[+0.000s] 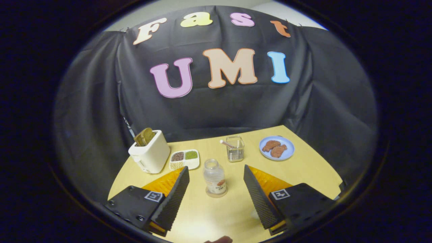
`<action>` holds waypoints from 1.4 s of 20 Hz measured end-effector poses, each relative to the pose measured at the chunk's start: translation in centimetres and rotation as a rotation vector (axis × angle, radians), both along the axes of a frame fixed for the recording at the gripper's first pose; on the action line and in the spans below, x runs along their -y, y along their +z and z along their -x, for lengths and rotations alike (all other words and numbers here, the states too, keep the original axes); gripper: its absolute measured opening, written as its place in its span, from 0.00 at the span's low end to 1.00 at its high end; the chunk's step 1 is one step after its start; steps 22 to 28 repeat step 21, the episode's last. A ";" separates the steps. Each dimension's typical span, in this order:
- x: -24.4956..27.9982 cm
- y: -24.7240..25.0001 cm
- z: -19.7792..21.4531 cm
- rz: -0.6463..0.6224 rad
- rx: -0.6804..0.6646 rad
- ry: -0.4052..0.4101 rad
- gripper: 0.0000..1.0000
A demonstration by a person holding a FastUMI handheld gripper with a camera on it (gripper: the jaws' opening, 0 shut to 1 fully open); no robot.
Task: Take the bottle from table, then pour the juice into the cup, finally place the bottle on the coaster
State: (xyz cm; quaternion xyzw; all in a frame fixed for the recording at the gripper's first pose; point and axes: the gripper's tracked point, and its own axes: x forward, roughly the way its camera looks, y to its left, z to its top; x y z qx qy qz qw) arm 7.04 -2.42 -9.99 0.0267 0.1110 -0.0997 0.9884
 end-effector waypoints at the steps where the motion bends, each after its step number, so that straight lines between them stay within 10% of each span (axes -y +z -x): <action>1: 0.2 1.1 0.2 0.016 0.005 0.015 0.99; 14: 4.1 12.9 4.0 0.094 0.137 0.051 0.99; 28: 4.4 14.0 6.0 0.091 0.138 0.064 0.99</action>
